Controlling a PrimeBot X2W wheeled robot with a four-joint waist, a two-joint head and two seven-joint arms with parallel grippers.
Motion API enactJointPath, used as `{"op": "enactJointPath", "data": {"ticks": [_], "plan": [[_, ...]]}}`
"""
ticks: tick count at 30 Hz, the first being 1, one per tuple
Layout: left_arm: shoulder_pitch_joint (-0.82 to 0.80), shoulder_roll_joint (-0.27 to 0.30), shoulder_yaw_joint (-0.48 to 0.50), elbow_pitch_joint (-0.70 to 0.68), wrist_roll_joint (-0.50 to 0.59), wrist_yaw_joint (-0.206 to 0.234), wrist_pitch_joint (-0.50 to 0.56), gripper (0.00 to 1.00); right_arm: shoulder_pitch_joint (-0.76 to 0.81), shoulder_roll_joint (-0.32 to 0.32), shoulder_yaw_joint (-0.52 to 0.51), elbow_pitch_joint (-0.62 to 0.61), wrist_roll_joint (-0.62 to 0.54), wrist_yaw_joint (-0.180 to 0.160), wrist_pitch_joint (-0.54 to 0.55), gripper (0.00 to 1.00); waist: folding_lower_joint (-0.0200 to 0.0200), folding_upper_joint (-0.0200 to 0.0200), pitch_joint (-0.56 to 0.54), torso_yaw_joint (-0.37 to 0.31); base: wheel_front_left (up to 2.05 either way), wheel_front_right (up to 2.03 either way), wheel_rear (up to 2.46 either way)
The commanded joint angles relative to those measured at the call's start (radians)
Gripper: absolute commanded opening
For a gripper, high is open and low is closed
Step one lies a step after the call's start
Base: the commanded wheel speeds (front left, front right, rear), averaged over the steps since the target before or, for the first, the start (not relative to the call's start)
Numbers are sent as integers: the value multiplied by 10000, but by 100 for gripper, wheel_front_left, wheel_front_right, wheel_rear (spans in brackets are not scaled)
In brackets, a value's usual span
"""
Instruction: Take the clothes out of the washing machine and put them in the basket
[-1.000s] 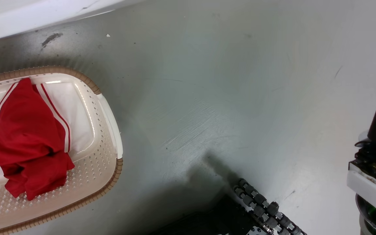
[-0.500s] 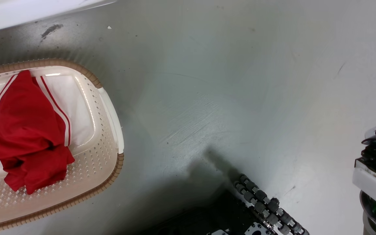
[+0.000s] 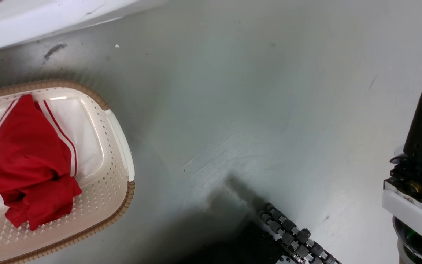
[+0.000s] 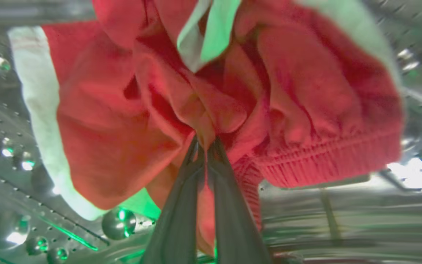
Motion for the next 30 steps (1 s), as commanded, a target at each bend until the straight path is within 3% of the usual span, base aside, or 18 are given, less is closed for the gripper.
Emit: {"op": "enactJointPath", "data": {"ticks": [1, 10, 30], "plan": [[223, 15, -104, -25, -231, 1, -248, 0, -125, 5, -2, 50, -9, -3, -23, 100, 0, 0, -232, 10, 0, 0, 0], [1557, -277, -347, 96, -1177, 0, -1817, 0, -73, 4, 87, 247, -426, -3, -23, 100, 0, 0, -1095, 427, 0, 0, 0], [5332, -1052, -253, 466, -2308, 73, -7198, 0, 952, 2, 176, 1156, -1333, -3, -23, 100, 0, 0, -3808, 1281, 0, 0, 0]]}}
